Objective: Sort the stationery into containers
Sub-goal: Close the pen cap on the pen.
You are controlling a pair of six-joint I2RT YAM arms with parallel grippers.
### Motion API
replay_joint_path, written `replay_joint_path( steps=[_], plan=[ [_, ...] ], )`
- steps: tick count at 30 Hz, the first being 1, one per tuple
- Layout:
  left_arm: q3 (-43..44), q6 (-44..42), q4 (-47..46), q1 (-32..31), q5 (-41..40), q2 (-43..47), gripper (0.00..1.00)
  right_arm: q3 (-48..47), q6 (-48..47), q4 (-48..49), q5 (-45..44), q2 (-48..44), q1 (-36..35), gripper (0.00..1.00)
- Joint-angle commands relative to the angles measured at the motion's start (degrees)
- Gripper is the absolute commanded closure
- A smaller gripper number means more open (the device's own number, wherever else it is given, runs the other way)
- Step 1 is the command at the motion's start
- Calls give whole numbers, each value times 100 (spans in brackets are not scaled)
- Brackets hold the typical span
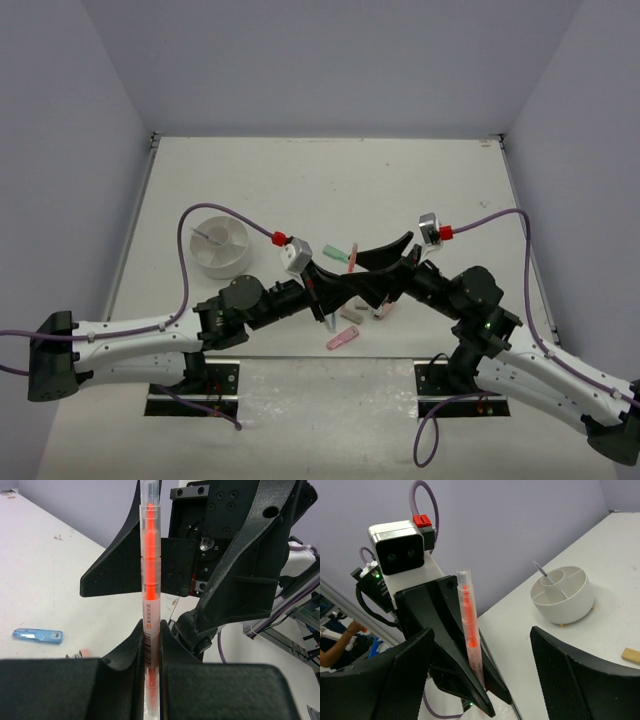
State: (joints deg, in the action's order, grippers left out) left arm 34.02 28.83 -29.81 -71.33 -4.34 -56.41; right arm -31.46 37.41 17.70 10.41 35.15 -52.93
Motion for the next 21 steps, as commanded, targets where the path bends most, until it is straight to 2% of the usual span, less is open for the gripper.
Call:
replay_joint_path(
  steps=[1,6,10,12,17,21],
  plan=[
    [78,-309,23,14,-50,240,100,-120,-61,-12,-27,-94,-25,10],
    [39,-379,160,14,56,253,100,-408,-287,-441,-112,-181,-25,8],
    [-112,-427,170,14,326,253,100,-1240,-519,-1622,-457,-47,-16,23],
    [-185,-457,162,7,407,257,100,-1405,-585,-1808,-545,32,-23,30],
    [-232,-564,203,14,555,271,100,-1860,-545,-2393,-534,302,-22,31],
    [-165,-650,314,14,647,193,100,-1954,-501,-2479,-543,381,-25,42]
  ],
)
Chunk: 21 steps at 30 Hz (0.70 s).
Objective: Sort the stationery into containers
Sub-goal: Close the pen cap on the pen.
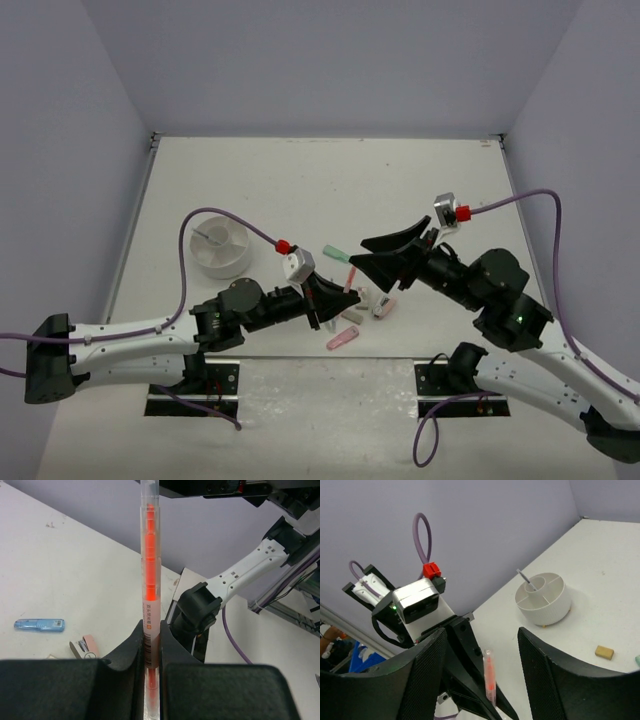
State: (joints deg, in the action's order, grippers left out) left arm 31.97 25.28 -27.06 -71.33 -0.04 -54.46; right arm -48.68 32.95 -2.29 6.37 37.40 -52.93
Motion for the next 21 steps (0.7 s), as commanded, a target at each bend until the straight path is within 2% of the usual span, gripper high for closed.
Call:
replay_joint_path(
  steps=[1,3,9,10,11,14,17,21],
  plan=[
    [58,-310,62,14,224,-12,100,-249,-63,-503,-145,173,-25,45],
    [80,-321,69,14,249,-45,100,-264,-77,-517,-161,212,-25,55],
    [123,-313,127,14,166,-99,100,-187,-62,-449,16,224,-23,60],
    [161,-313,184,14,121,-124,100,-180,-61,-448,34,218,-19,63],
    [194,-308,225,14,81,-140,100,-171,-61,-443,39,215,-21,72],
    [240,-287,236,14,31,-144,100,-128,-55,-420,48,215,-25,88],
    [327,-260,280,14,-196,-135,100,-36,-34,-368,40,214,-25,99],
    [456,-202,359,14,-259,-153,100,84,1,-284,54,197,-25,97]
  ],
)
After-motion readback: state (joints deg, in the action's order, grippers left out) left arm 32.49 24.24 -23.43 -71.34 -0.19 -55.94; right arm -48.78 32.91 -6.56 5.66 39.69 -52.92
